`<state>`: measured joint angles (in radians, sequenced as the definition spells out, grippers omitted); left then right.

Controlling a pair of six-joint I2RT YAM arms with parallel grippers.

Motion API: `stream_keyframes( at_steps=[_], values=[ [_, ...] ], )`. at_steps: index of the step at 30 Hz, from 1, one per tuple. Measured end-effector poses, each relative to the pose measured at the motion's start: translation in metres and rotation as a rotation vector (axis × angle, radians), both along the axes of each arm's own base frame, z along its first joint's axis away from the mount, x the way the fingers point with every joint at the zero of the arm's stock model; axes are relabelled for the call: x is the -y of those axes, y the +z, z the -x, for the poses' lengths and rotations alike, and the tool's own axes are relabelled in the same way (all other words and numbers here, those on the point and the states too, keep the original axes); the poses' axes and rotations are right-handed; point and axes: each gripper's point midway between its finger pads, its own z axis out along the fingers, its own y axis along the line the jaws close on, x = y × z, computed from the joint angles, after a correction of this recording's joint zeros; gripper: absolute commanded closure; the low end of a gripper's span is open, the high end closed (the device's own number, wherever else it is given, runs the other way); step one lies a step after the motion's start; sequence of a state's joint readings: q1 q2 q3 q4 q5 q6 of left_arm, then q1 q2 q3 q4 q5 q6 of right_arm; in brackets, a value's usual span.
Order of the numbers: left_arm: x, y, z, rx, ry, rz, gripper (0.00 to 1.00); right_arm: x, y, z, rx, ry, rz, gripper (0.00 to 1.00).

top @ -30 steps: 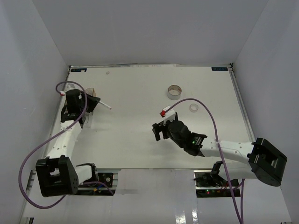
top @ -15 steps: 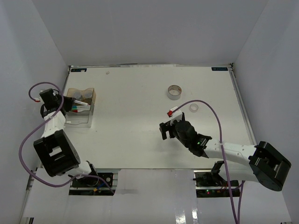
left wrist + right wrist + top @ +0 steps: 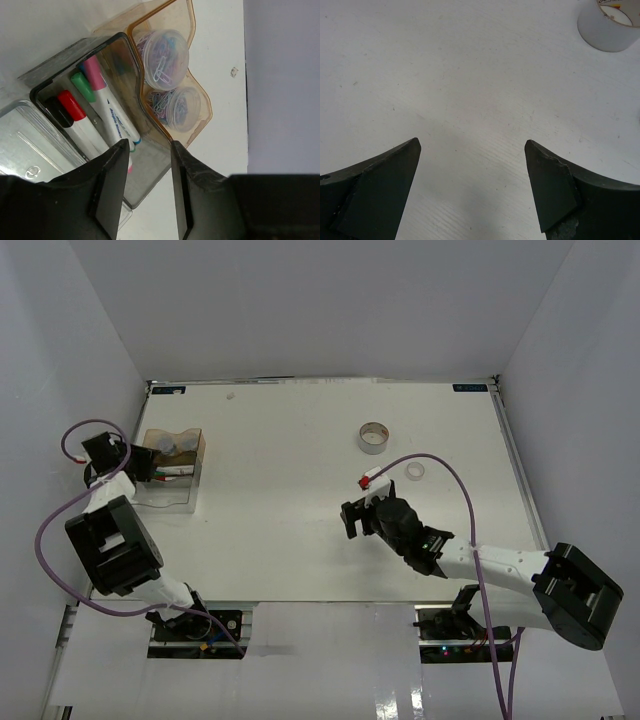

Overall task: Sort the stationery into containers
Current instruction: Place the pen in the storage box, then pick up the stationery from the center of the board.

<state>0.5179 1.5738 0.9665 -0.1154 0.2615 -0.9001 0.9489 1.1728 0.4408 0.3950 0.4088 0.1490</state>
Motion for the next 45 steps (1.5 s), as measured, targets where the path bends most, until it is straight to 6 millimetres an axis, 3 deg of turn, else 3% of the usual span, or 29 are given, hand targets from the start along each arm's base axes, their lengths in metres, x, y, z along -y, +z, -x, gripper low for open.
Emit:
stream_keyframes(
  at_steps=[7, 9, 12, 16, 19, 20, 23, 26, 30, 35, 39, 41, 45],
  values=[
    [0.004, 0.006, 0.002, 0.01, -0.014, 0.003, 0.43, 0.004, 0.005, -0.003, 0.008, -0.017, -0.009, 0.09],
    [0.007, 0.017, 0.005, 0.033, -0.027, -0.01, 0.34, 0.011, 0.004, -0.008, -0.004, -0.042, -0.007, 0.09],
    [0.02, 0.042, 0.012, 0.093, -0.076, -0.049, 0.31, 0.03, 0.004, -0.024, -0.048, -0.129, -0.007, 0.07],
    [0.062, 0.084, 0.021, 0.197, -0.227, -0.155, 0.16, 0.066, 0.016, -0.062, -0.098, -0.304, -0.03, 0.02],
    [0.113, 0.106, 0.028, 0.274, -0.406, -0.246, 0.11, 0.089, 0.029, -0.091, -0.126, -0.412, -0.041, 0.0],
    [0.131, 0.109, 0.033, 0.296, -0.472, -0.272, 0.1, 0.094, 0.034, -0.102, -0.132, -0.442, -0.048, 0.03],
    [0.178, 0.103, 0.054, 0.337, -0.642, -0.335, 0.09, 0.109, 0.045, -0.133, -0.153, -0.52, -0.068, 0.06],
    [0.199, 0.086, 0.074, 0.336, -0.735, -0.37, 0.09, 0.116, 0.048, -0.161, -0.187, -0.573, -0.07, 0.09],
    [0.206, 0.063, 0.089, 0.296, -0.787, -0.378, 0.09, 0.108, 0.036, -0.2, -0.247, -0.605, -0.061, 0.12],
    [0.207, 0.06, 0.091, 0.29, -0.802, -0.388, 0.09, 0.097, -0.003, -0.233, -0.346, -0.628, -0.029, 0.21],
    [0.208, 0.06, 0.092, 0.292, -0.808, -0.388, 0.09, 0.098, -0.031, -0.236, -0.416, -0.65, -0.002, 0.27],
    [0.208, 0.06, 0.092, 0.293, -0.811, -0.386, 0.09, 0.101, -0.038, -0.236, -0.437, -0.661, 0.006, 0.34],
    [0.21, 0.061, 0.093, 0.298, -0.82, -0.381, 0.09, 0.101, -0.047, -0.245, -0.453, -0.67, 0.004, 0.38]
  ],
)
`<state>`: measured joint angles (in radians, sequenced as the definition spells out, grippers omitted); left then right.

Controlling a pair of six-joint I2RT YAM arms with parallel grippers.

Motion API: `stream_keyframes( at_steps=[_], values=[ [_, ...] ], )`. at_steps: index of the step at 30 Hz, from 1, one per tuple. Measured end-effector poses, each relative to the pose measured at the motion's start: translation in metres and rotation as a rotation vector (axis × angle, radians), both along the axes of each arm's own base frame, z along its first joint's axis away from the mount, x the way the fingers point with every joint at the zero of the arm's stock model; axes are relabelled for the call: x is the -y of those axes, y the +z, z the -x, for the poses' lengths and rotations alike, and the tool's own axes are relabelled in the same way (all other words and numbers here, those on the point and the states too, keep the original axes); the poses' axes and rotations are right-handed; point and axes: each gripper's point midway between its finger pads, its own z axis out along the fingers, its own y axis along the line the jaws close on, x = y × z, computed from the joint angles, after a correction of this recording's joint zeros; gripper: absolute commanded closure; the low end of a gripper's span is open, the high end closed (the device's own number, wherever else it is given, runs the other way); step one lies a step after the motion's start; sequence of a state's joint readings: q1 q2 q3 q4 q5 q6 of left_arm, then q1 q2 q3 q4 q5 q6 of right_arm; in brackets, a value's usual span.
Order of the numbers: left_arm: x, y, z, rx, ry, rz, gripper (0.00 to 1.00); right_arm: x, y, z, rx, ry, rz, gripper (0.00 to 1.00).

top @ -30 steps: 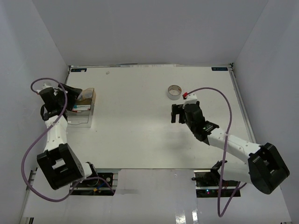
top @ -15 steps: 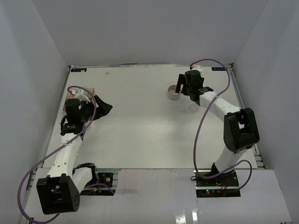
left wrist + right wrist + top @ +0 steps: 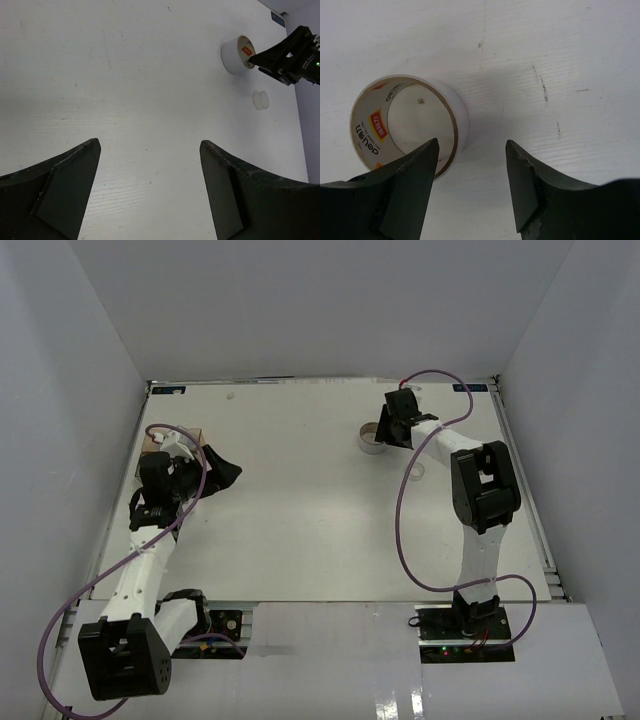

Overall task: Sort the stationery into containers
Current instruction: Pick up the stationery from the center of the board.

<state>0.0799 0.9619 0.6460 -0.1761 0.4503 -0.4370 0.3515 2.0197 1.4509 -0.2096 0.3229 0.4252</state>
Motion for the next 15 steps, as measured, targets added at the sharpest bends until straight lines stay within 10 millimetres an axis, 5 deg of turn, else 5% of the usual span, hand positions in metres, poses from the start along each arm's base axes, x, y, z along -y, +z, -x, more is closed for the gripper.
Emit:
stream_keyframes(
  at_steps=[7, 11, 15],
  values=[
    [0.002, 0.001, 0.001, 0.003, -0.008, 0.004, 0.09, -0.002, -0.012, -0.004, -0.024, -0.003, -0.027, 0.58],
    [0.002, 0.002, 0.001, 0.003, -0.014, 0.007, 0.09, -0.005, -0.014, -0.003, -0.032, 0.01, -0.035, 0.83],
    [0.006, 0.003, 0.002, 0.003, -0.027, 0.022, 0.09, -0.01, -0.014, 0.003, -0.013, 0.061, -0.059, 0.87]
  ],
)
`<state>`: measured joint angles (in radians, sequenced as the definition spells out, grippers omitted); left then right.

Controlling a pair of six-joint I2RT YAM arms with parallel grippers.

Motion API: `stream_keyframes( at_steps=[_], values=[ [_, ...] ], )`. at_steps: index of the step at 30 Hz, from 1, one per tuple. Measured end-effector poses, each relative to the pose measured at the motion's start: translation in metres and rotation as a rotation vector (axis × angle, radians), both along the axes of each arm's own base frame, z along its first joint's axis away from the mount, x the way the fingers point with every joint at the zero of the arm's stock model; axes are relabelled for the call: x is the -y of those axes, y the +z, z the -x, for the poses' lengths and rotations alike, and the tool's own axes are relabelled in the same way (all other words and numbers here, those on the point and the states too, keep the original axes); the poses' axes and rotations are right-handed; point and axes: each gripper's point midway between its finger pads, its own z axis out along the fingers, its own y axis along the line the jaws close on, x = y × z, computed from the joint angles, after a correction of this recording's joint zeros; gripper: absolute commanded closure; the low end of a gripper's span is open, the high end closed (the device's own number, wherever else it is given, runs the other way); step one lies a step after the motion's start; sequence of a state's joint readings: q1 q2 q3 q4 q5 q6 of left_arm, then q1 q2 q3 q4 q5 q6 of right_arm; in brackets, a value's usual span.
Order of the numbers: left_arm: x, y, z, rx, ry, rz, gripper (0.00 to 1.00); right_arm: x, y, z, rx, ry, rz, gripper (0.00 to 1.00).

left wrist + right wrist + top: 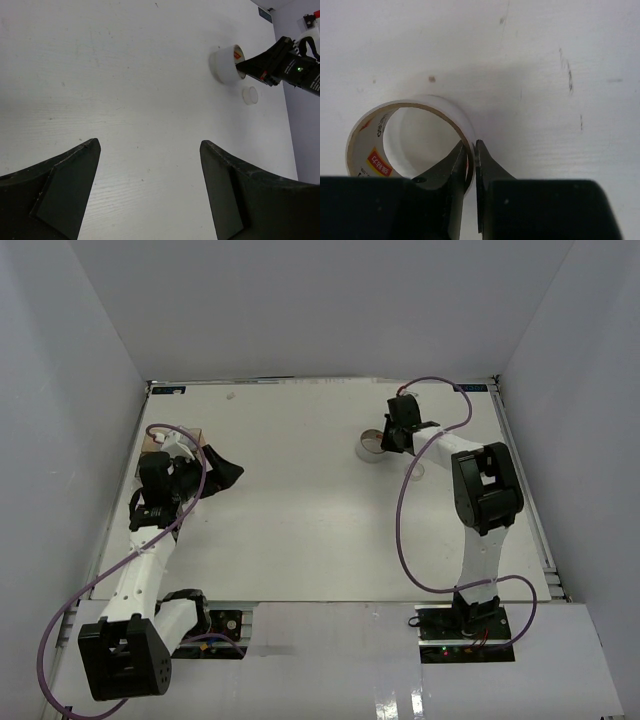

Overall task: Sort the stationery into containers
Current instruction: Pick up the stationery from the center of the board.

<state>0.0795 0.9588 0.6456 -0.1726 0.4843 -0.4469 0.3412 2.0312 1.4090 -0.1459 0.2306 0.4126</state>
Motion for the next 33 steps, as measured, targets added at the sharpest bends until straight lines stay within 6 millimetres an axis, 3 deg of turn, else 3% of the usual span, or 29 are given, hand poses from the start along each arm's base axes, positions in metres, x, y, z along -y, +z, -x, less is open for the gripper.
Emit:
stream_keyframes(
  at_steps=[4, 7, 13, 19, 26, 33],
  values=[
    [0.01, 0.005, 0.003, -0.001, -0.04, 0.045, 0.08, -0.003, 0.006, 0.037, 0.003, 0.093, -0.042, 0.89],
    [0.022, 0.009, 0.009, -0.012, -0.084, 0.101, 0.07, -0.013, 0.026, 0.064, 0.034, 0.187, -0.097, 0.9],
    [0.054, 0.029, 0.027, -0.015, -0.161, 0.195, 0.05, -0.063, 0.082, 0.121, 0.183, 0.428, -0.24, 0.9],
    [0.108, 0.038, 0.056, -0.049, -0.287, 0.248, 0.04, -0.11, 0.104, 0.171, 0.243, 0.627, -0.315, 0.89],
    [0.17, 0.037, 0.074, -0.097, -0.375, 0.198, 0.02, -0.125, 0.111, 0.19, 0.264, 0.678, -0.359, 0.89],
    [0.212, 0.03, 0.064, -0.124, -0.361, 0.089, 0.02, -0.126, 0.109, 0.196, 0.269, 0.683, -0.371, 0.88]
  ],
)
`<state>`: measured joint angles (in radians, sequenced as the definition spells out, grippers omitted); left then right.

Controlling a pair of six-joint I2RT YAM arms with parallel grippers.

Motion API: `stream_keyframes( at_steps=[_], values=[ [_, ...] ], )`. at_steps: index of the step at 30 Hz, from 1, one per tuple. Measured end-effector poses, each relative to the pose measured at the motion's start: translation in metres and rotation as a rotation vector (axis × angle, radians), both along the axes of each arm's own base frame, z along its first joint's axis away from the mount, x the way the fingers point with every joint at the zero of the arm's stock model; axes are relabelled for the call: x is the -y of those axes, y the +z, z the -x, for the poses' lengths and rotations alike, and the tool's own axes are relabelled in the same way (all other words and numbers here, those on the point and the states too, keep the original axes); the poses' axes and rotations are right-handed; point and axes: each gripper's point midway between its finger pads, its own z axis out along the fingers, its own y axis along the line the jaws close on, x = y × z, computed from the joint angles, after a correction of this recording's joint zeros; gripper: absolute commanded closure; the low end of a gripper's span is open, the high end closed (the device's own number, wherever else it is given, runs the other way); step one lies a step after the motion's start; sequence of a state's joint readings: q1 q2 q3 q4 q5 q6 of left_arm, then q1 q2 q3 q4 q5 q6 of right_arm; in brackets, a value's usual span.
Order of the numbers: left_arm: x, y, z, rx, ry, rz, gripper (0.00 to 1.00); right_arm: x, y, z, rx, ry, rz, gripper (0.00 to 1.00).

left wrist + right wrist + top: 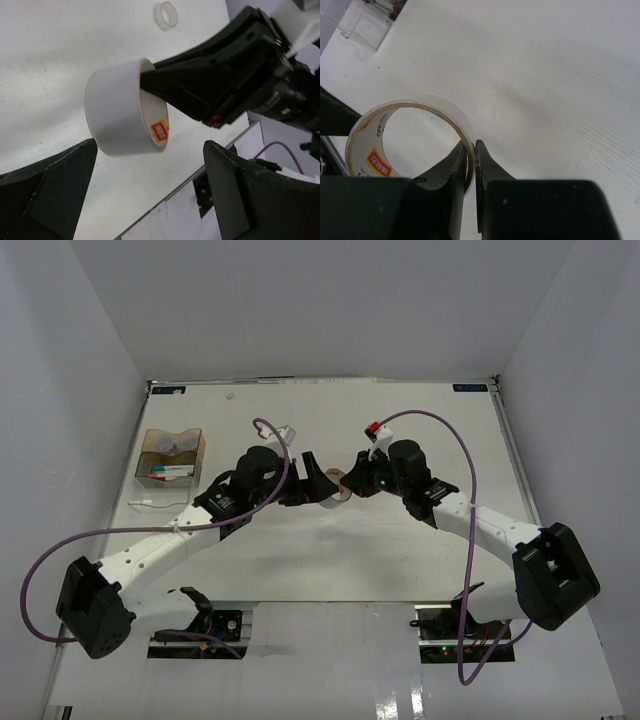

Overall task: Sort the stationery into containers
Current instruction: Pick up the stationery from the center of the board, then place the stationery in the storage box.

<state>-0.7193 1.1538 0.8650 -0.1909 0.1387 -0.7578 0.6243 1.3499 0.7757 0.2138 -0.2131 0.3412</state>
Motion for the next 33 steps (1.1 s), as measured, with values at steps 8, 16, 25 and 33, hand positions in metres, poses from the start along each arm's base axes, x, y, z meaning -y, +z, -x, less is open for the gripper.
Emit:
stream_keyframes(
  at_steps=[8, 16, 25, 33],
  values=[
    [-0.005, -0.031, -0.026, -0.049, 0.135, -0.154, 0.02, 0.003, 0.006, 0.004, 0.023, 0.0, -0.017, 0.88],
    [-0.006, -0.035, -0.028, -0.073, 0.161, -0.168, 0.16, 0.003, 0.007, 0.006, 0.027, 0.001, -0.03, 0.87],
    [0.006, -0.032, -0.025, -0.094, 0.124, -0.119, 0.3, 0.003, 0.005, 0.007, 0.025, 0.0, -0.041, 0.87],
    [0.011, -0.031, -0.023, -0.105, 0.108, -0.087, 0.55, 0.003, 0.004, 0.008, 0.029, -0.002, -0.048, 0.83]
  ],
)
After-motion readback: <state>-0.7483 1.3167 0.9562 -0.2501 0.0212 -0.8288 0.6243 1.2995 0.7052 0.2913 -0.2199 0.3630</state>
